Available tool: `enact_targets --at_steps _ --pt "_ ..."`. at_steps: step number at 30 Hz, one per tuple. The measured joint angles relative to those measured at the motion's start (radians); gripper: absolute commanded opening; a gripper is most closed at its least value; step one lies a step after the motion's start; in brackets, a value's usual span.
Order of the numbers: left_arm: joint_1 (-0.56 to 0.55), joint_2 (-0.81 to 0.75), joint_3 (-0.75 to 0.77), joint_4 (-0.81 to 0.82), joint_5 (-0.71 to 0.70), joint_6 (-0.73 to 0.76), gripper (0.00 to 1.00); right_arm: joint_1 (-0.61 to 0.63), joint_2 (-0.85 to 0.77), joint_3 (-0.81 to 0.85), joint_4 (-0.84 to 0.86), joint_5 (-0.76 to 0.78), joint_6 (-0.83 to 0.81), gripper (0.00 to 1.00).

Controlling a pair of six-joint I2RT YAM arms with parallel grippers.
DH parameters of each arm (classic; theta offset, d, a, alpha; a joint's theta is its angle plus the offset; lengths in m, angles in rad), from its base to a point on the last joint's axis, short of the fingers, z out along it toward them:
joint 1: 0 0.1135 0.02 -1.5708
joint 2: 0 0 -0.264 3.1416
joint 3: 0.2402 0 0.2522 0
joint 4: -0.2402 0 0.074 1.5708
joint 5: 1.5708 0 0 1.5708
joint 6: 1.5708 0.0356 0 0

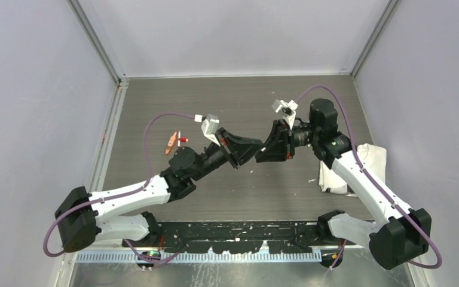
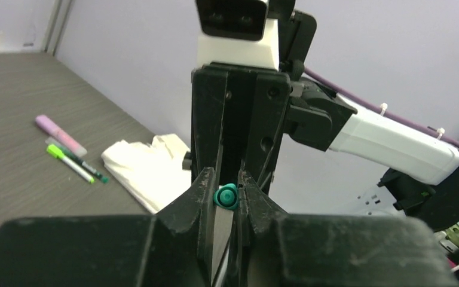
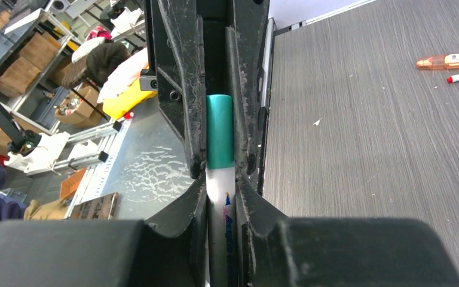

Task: Insert the pens into the pen caps
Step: Press the pen cap onto the pen, then place the pen at the center of the board.

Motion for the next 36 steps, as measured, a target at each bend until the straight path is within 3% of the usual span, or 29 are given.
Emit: enact_targets --at_steps 5,9,17,24,36 --pt "-0.037 -0.061 -0.098 -0.015 -0.03 -0.038 0.53 -0.013 -0.006 -0.035 0.024 0.035 -0.05 0.01" --pt "-0.054 -0.1 -0.143 -0.003 -0.051 -0.074 0.65 -0.024 -0.004 -0.051 0.018 0.068 -0.096 0.01" --pt "-0.048 -0.285 -0.222 -0.086 -0.043 -0.049 0.72 -0.034 -0.005 -0.052 -0.003 0.103 -0.169 0.01" --pt "-0.04 -0.465 -0.379 -0.09 -0.051 0.009 0.73 -0.034 -0.005 -0.051 -0.074 0.038 -0.298 0.01" --pt "-0.04 -0.296 -0.441 0.128 0.065 0.138 0.74 -0.034 -0.006 -0.009 -0.649 0.024 -1.044 0.01"
